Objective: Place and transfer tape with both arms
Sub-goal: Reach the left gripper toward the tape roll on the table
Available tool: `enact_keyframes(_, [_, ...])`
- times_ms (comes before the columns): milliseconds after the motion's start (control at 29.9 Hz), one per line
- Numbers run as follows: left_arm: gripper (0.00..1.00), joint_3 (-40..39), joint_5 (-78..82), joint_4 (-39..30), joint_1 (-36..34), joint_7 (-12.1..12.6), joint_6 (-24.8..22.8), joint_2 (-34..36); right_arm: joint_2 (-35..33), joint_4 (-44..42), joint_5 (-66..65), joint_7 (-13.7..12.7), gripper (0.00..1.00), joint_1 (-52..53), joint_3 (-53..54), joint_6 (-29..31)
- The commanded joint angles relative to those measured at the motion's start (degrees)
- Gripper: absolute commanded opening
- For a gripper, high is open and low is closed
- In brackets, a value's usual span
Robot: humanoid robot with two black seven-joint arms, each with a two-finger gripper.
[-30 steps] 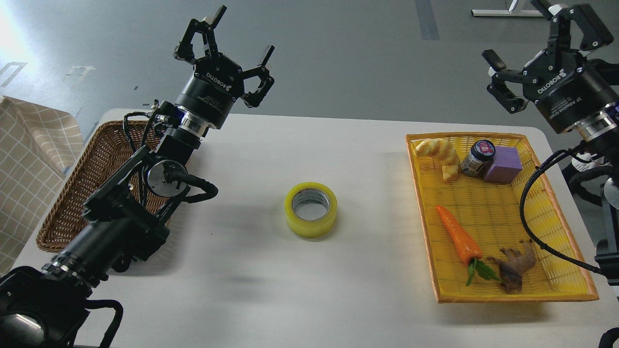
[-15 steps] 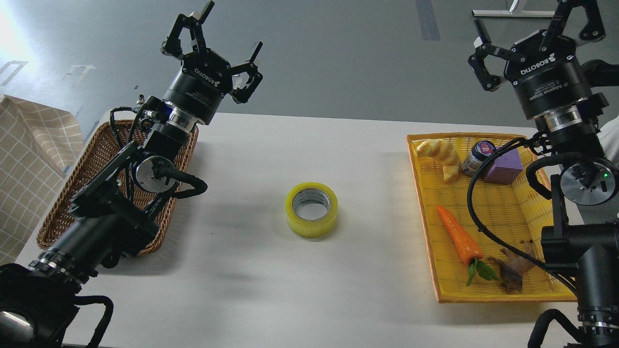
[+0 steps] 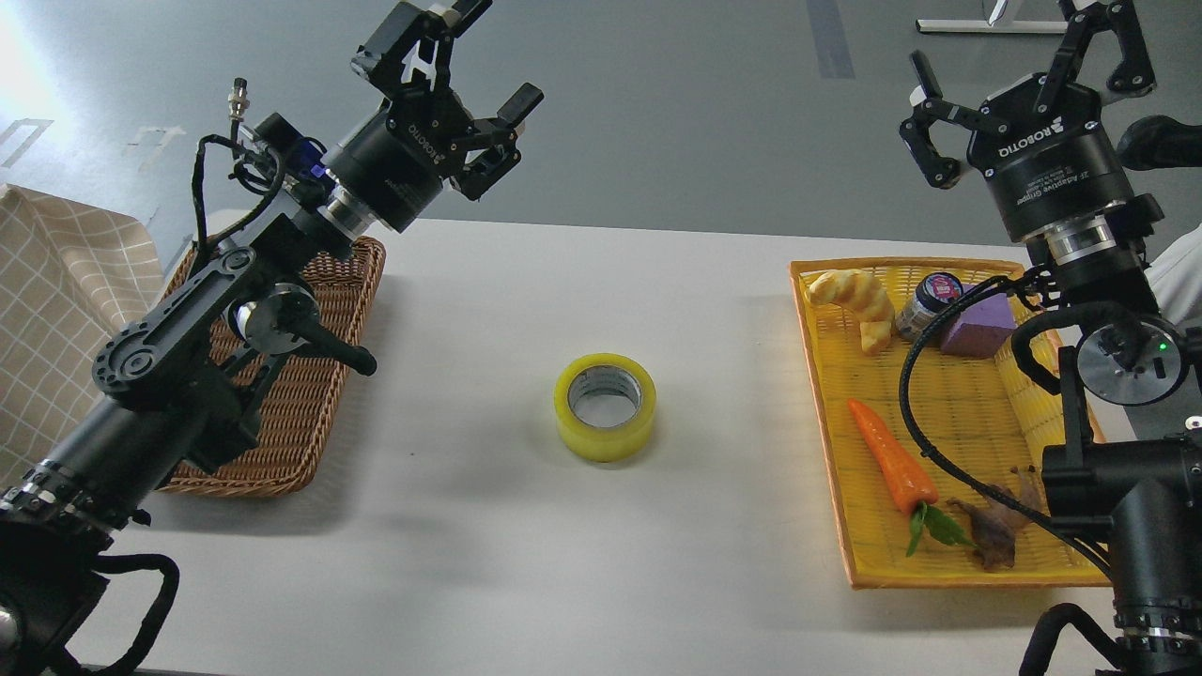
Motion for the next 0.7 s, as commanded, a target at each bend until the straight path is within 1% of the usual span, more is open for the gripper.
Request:
enact_keyframes(0, [0.98, 0.09, 10.33, -2.06, 0.05, -0.16, 2.98, 2.00, 0.02, -0.55, 0.00, 0.01, 0.99, 0.03, -0.01, -0.01])
enact_keyframes(33, [0.98, 0.18, 14.98, -2.15, -0.04, -0.68, 4.91, 2.26, -0.06, -0.64, 0.00, 0.01, 0.99, 0.03, -0.01, -0.01])
enact_keyframes(67, [0.98, 0.18, 17.55, -2.41, -0.04, -0.95, 5.71, 2.35, -0.06, -0.64, 0.00, 0.01, 0.99, -0.05, -0.01, -0.01])
enact_keyframes(100, [0.98, 0.18, 22.80, -3.19, -0.04, -1.21, 7.81, 2.53, -0.15, -0.64, 0.00, 0.01, 0.99, -0.14, -0.01, -0.01])
enact_keyframes(167, [0.98, 0.18, 28.53, -4.25, 0.14, -1.39, 10.01, 2.79, -0.15, -0.64, 0.08, -0.08, 0.99, -0.32, -0.01, -0.01])
enact_keyframes(200, [0.98, 0.18, 34.31, -5.48, 0.31, -1.65, 12.55, 3.14, -0.24, -0.64, 0.35, 0.01, 0.99, -0.49, -0.09, -0.01])
enact_keyframes(234, [0.98, 0.27, 36.89, -5.92, 0.31, -1.83, 13.62, 3.32, -0.33, -0.73, 0.52, 0.01, 0.99, -0.58, -0.18, -0.01])
enact_keyframes(267, [0.98, 0.27, 41.09, -6.62, 0.49, -2.52, 14.85, 3.67, -0.50, -0.99, 0.87, 0.01, 0.99, -1.02, -0.27, -0.01])
enact_keyframes(301, [0.98, 0.53, 43.74, -7.33, 0.49, -2.88, 15.29, 3.67, -0.59, -1.52, 0.88, 0.01, 0.99, -1.72, -0.27, -0.01])
enact_keyframes(434, [0.98, 1.58, 45.70, -9.09, 0.31, -2.79, 15.30, 4.72, -0.59, -2.58, 1.23, 0.01, 0.99, -3.21, -0.18, -0.01])
enact_keyframes(501, [0.98, 6.22, 48.40, -10.49, -0.65, -2.53, 15.82, 7.00, -0.59, -2.58, 1.23, 0.10, 0.99, -4.71, -0.01, -0.01])
enact_keyframes(668, [0.98, 11.24, 62.45, -10.94, -2.41, -2.71, 19.43, 8.07, -0.59, -2.58, 1.84, 0.54, 0.99, -6.29, 0.17, -0.01])
